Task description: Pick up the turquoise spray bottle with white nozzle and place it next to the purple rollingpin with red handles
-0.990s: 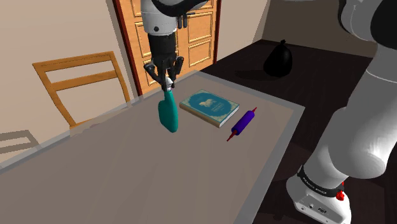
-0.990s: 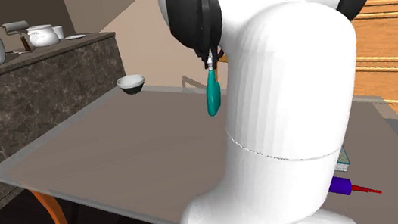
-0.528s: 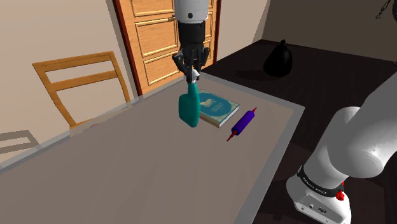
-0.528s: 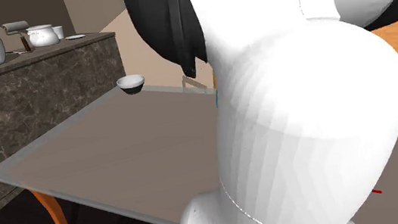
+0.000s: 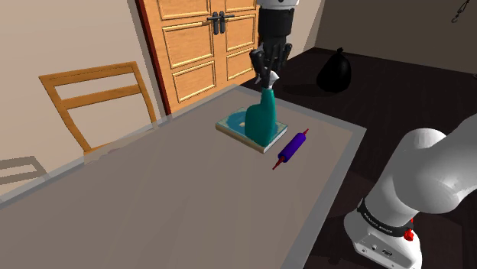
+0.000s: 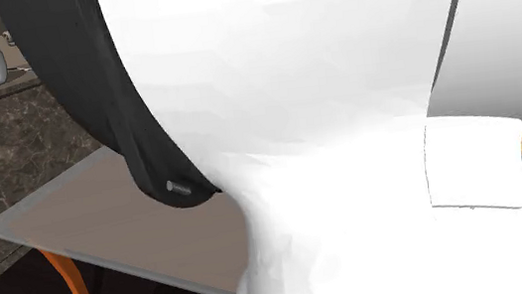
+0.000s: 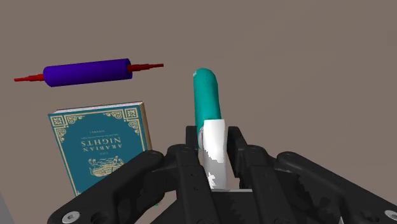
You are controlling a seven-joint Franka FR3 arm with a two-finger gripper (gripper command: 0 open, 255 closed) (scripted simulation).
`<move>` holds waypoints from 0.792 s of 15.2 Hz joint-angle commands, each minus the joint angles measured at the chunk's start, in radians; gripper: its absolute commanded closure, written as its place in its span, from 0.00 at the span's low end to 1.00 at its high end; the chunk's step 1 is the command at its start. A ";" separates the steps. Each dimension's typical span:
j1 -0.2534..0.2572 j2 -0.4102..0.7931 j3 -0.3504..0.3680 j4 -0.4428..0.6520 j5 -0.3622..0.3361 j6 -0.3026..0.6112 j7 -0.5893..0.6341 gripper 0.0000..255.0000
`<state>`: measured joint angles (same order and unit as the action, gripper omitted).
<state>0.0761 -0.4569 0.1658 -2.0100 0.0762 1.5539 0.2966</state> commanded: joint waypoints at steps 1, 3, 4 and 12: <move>-0.006 -0.064 -0.030 -0.028 -0.005 -0.038 -0.036 1.00; -0.011 -0.119 -0.056 -0.049 -0.012 -0.074 -0.065 1.00; -0.014 -0.146 -0.070 -0.057 -0.018 -0.093 -0.079 1.00; -0.037 -0.328 -0.179 -0.080 -0.083 -0.255 -0.199 1.00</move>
<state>0.0427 -0.7563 0.0027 -2.0848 0.0049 1.3239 0.1162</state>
